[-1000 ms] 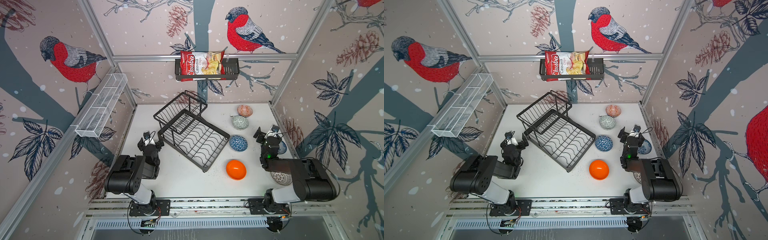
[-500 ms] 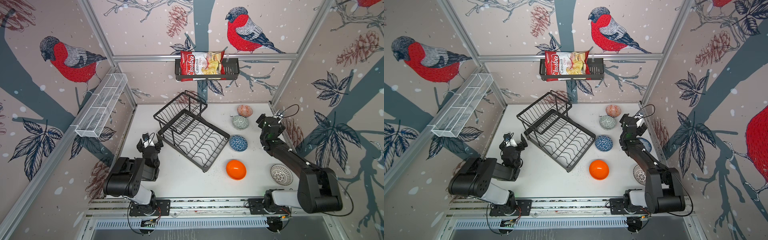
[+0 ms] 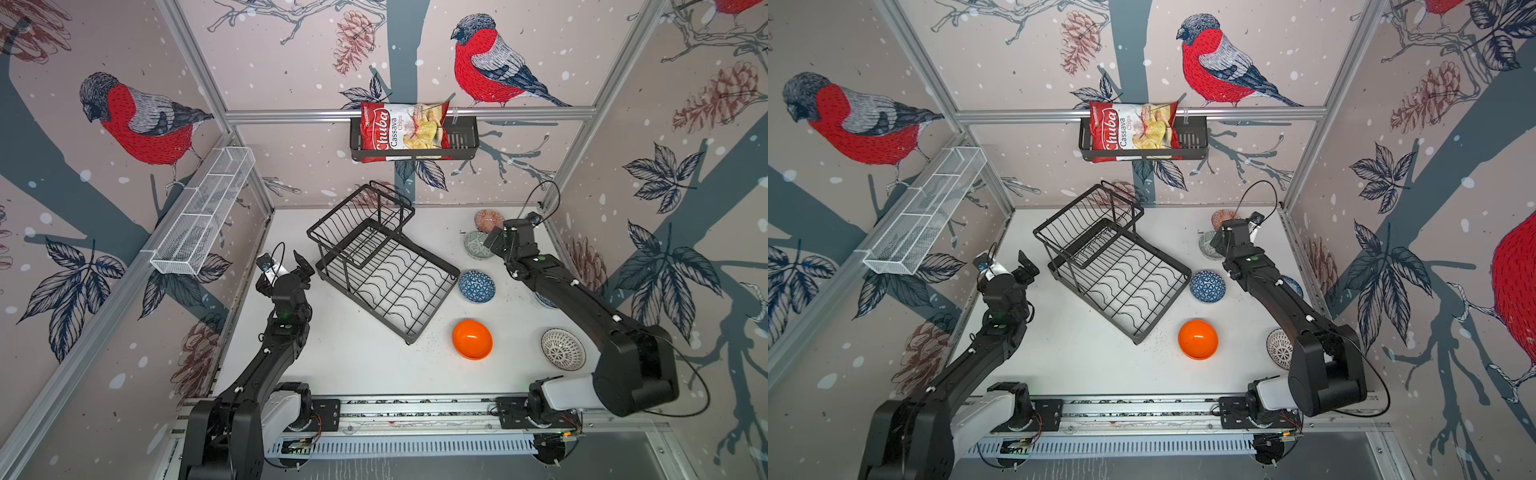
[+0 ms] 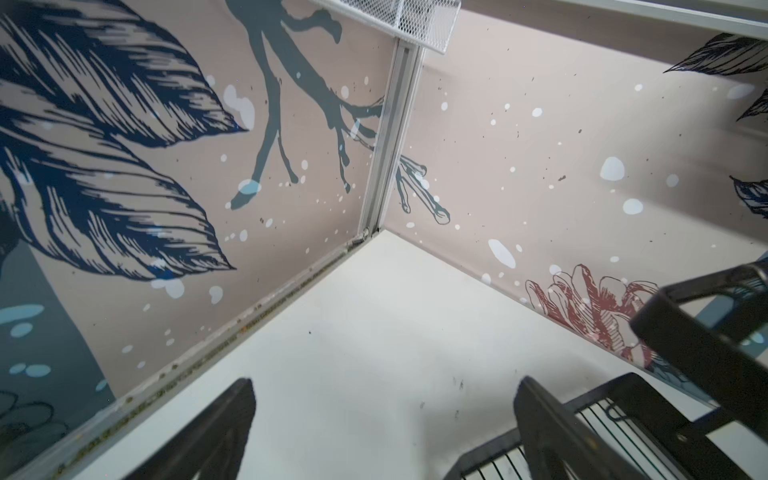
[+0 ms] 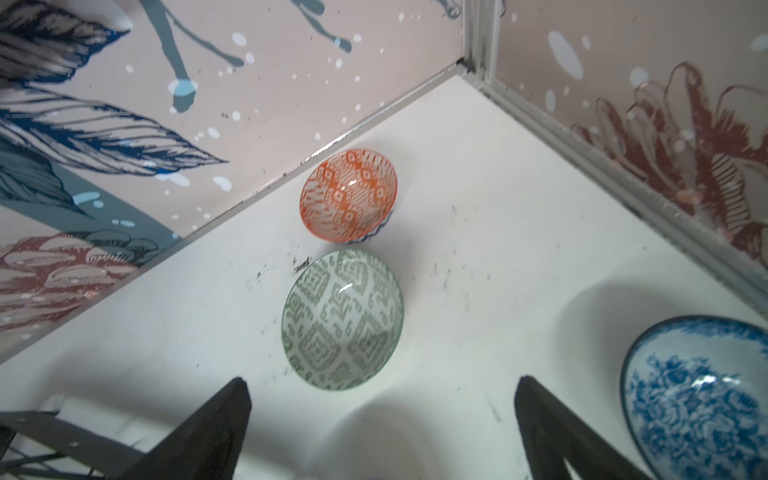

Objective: Load the bowls into the dish rack
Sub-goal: 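Reach the right gripper to the dish rack's near corner while the left arm rises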

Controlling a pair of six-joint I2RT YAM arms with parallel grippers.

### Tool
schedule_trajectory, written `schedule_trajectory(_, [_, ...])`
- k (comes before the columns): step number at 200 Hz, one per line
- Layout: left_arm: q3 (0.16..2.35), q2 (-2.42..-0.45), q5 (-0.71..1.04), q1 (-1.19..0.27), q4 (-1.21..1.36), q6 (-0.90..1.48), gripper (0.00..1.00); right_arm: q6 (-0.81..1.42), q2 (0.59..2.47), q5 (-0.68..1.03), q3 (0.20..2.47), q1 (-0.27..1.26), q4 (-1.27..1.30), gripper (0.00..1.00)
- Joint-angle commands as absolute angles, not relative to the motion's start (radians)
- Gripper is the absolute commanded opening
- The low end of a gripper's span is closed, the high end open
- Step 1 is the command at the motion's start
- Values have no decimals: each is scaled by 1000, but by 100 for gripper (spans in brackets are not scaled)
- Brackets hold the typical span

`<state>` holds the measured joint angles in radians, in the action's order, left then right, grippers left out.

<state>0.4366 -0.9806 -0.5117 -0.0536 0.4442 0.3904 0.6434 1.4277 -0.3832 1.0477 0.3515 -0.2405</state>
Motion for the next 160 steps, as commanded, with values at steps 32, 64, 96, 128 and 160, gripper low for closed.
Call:
schedule_trajectory(32, [494,-794,-155,-49,-174,770,97,890,1530,-334,1084,599,-416,100])
schedule_trajectory(64, [451,-716,-36,-50,-274,865,97,969,1570,-334,1086,697,-438,100])
schedule_trajectory(96, [398,-672,72,-54,-226,882,97,1047,1592,-305,1050,752,-456,99])
schedule_trajectory(128, [372,-689,132,-86,-178,913,97,1098,1585,-315,1014,793,-454,96])
schedule_trajectory(160, [366,-703,124,-92,-172,901,97,1094,1593,-298,993,820,-410,91])
